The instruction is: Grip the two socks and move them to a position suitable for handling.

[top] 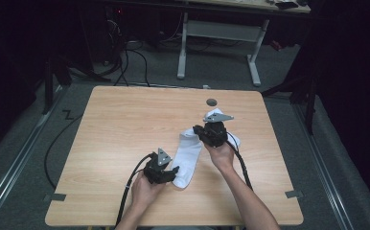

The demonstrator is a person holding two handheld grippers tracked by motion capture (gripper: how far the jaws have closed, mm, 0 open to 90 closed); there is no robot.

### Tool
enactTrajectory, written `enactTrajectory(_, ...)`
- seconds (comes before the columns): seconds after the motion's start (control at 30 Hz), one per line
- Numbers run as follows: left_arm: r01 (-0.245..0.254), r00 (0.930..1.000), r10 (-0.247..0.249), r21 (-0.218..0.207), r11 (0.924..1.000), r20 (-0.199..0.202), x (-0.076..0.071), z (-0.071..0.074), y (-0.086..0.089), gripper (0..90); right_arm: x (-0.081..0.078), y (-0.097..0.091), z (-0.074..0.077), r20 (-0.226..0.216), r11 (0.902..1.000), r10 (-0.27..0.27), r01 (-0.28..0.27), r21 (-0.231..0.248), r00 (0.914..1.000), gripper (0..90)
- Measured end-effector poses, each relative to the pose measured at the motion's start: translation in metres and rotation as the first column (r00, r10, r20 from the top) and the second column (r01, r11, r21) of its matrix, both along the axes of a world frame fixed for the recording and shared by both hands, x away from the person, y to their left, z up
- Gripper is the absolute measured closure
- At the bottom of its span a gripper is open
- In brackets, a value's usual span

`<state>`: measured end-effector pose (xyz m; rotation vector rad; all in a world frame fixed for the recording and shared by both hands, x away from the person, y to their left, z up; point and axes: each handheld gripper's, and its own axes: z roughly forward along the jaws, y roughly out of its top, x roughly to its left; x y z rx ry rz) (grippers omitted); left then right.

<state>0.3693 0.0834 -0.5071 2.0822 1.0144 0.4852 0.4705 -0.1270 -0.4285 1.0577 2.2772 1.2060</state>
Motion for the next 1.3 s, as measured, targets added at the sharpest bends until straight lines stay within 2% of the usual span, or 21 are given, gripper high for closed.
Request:
enactTrajectory(0.07, 0.000, 1.0000, 0.000, -0.002, 1.0000, -0.002, 0.000, 0.000, -0.001, 44.0, 0.002, 0.001, -0.002, -0.006, 1.0000, -0.004, 0.004, -0.001, 1.0000, 83.1)
enactTrajectory(0.23, -0.013, 0.9999, 0.013, -0.003, 0.9999, -0.002, -0.001, 0.000, -0.003, 44.0, 0.015, 0.009, -0.018, -0.036, 0.9975, -0.022, 0.019, -0.069, 0.9991, 80.3)
enactTrajectory(0.3, -0.015, 0.9999, 0.015, -0.004, 0.9999, -0.003, -0.001, 0.000, -0.004, 44.0, 0.020, 0.012, -0.026, -0.056, 0.9970, -0.029, 0.025, -0.073, 0.9980, 77.9)
enactTrajectory(0.33, -0.017, 0.9998, 0.017, -0.001, 0.9999, -0.003, -0.001, 0.000, -0.004, 44.0, 0.023, 0.015, -0.034, -0.073, 0.9958, -0.039, 0.032, -0.085, 0.9966, 72.4)
enactTrajectory(0.37, -0.020, 0.9998, 0.020, -0.002, 0.9998, -0.004, -0.002, 0.000, -0.005, 44.0, 0.023, 0.015, -0.034, -0.073, 0.9958, -0.039, 0.032, -0.085, 0.9966, 72.4)
enactTrajectory(0.4, -0.023, 0.9997, 0.023, 0.000, 0.9997, -0.003, -0.002, 0.000, -0.005, 44.0, 0.024, 0.016, -0.039, -0.077, 0.9931, -0.054, 0.045, -0.108, 0.9956, 65.9)
enactTrajectory(0.47, -0.024, 0.9997, 0.024, 0.000, 0.9997, -0.003, -0.002, 0.000, -0.006, 44.0, 0.024, 0.016, -0.040, -0.070, 0.9921, -0.060, 0.052, -0.114, 0.9958, 63.0)
enactTrajectory(0.57, -0.028, 0.9996, 0.028, -0.001, 0.9996, -0.001, -0.003, 0.000, -0.006, 44.0, 0.020, 0.010, -0.034, -0.028, 0.9901, -0.088, 0.084, -0.113, 0.9957, 58.3)
enactTrajectory(0.67, -0.029, 0.9996, 0.029, -0.002, 0.9996, -0.002, -0.003, 0.000, -0.006, 44.1, 0.014, 0.001, -0.028, -0.006, 0.9925, -0.080, 0.079, -0.093, 0.9968, 59.8)
enactTrajectory(0.73, -0.029, 0.9996, 0.029, -0.002, 0.9996, -0.002, -0.003, 0.000, -0.006, 44.1, 0.008, -0.004, -0.028, -0.010, 0.9938, -0.071, 0.070, -0.087, 0.9974, 61.8)
enactTrajectory(0.8, -0.032, 0.9995, 0.032, -0.003, 0.9995, -0.002, -0.003, 0.000, -0.006, 44.0, -0.006, -0.010, -0.035, -0.027, 0.9952, -0.038, 0.035, -0.092, 0.9989, 62.6)
enactTrajectory(0.83, -0.032, 0.9995, 0.032, -0.003, 0.9995, -0.002, -0.003, 0.000, -0.006, 43.9, -0.006, -0.010, -0.035, -0.027, 0.9952, -0.038, 0.035, -0.092, 0.9989, 62.6)
enactTrajectory(0.87, -0.036, 0.9994, 0.036, -0.004, 0.9994, -0.002, -0.003, 0.000, -0.007, 43.8, -0.015, -0.012, -0.043, -0.046, 0.9957, -0.025, 0.021, -0.091, 0.9986, 63.5)
enactTrajectory(0.9, -0.036, 0.9994, 0.036, -0.004, 0.9994, -0.002, -0.003, 0.000, -0.007, 43.5, -0.015, -0.012, -0.043, -0.046, 0.9957, -0.025, 0.021, -0.091, 0.9986, 63.5)
enactTrajectory(0.93, -0.036, 0.9993, 0.036, -0.005, 0.9993, -0.003, -0.002, 0.000, -0.007, 43.3, -0.021, -0.013, -0.051, -0.065, 0.9952, -0.017, 0.011, -0.097, 0.9977, 64.1)
enactTrajectory(1.0, -0.036, 0.9994, 0.036, -0.007, 0.9993, -0.006, -0.002, 0.000, -0.007, 43.0, -0.022, -0.013, -0.055, -0.070, 0.9948, -0.012, 0.005, -0.102, 0.9975, 64.4)
enactTrajectory(1.07, -0.024, 0.9996, 0.024, -0.011, 0.9997, -0.014, -0.001, 0.000, -0.008, 39.5, -0.021, -0.013, -0.062, -0.103, 0.9959, -0.012, 0.003, -0.090, 0.9947, 67.5)
enactTrajectory(1.17, -0.018, 0.9997, 0.018, -0.018, 0.9997, -0.017, 0.001, 0.000, -0.008, 37.5, -0.018, -0.011, -0.066, -0.120, 0.9966, -0.016, 0.006, -0.082, 0.9926, 68.9)
enactTrajectory(1.23, -0.011, 0.9997, 0.010, -0.020, 0.9997, -0.022, 0.001, 0.000, -0.007, 36.8, -0.017, -0.009, -0.070, -0.105, 0.9939, -0.015, 0.004, -0.110, 0.9944, 69.0)
enactTrajectory(1.3, -0.004, 0.9995, 0.004, -0.015, 0.9999, -0.030, -0.001, 0.001, -0.007, 35.0, -0.017, -0.009, -0.071, -0.098, 0.9937, -0.017, 0.006, -0.112, 0.9951, 68.9)
